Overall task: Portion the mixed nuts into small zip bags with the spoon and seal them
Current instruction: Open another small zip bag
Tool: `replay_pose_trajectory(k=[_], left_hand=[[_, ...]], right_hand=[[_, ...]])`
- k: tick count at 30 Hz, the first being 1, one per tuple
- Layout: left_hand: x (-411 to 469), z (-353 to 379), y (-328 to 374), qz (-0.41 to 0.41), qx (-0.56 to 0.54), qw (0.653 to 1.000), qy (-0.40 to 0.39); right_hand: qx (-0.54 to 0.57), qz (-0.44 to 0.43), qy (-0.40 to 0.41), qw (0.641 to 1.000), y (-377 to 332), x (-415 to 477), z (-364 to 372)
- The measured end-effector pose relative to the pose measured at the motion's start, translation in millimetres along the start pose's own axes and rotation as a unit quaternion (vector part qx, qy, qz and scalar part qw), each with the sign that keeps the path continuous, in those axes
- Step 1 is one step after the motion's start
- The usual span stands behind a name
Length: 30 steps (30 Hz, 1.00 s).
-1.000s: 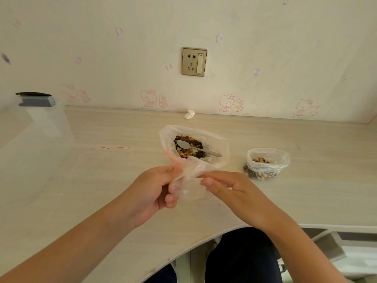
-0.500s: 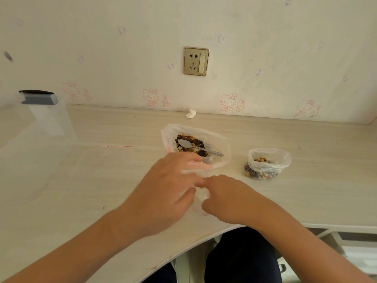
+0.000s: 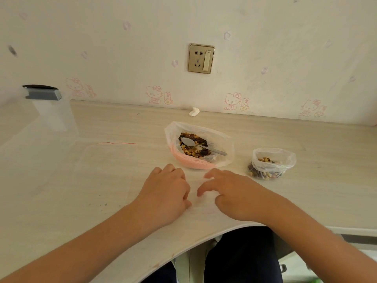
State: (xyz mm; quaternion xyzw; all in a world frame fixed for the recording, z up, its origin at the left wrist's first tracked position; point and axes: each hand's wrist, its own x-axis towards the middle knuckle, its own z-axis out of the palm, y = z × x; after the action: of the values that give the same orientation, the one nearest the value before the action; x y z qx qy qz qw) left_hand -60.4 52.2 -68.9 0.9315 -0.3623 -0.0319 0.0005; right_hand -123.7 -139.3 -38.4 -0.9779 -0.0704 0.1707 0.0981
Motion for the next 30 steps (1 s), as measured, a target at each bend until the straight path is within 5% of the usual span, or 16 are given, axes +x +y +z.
replay_pose_trajectory(k=[7,13,19,30], left_hand=[[2,-12,-2,0.028,0.043,0.998,-0.039],[-3,-6,-6,0.124,0.016,0.992,0.009],[2,-3,-11,0.003,0.044,0.998,-0.033],[-5,5,-14,-0.023,-0.09,0.995,-0.036]], right_hand=[[0.015,0.028,0.122,0.992,5,21,18],[-0.004,0.004,0.116,0.993,9,20,22],[-0.02,-0.009,0.081,0.996,12,14,24],[0.097,-0.047,0.172,0.979,24,7,55]])
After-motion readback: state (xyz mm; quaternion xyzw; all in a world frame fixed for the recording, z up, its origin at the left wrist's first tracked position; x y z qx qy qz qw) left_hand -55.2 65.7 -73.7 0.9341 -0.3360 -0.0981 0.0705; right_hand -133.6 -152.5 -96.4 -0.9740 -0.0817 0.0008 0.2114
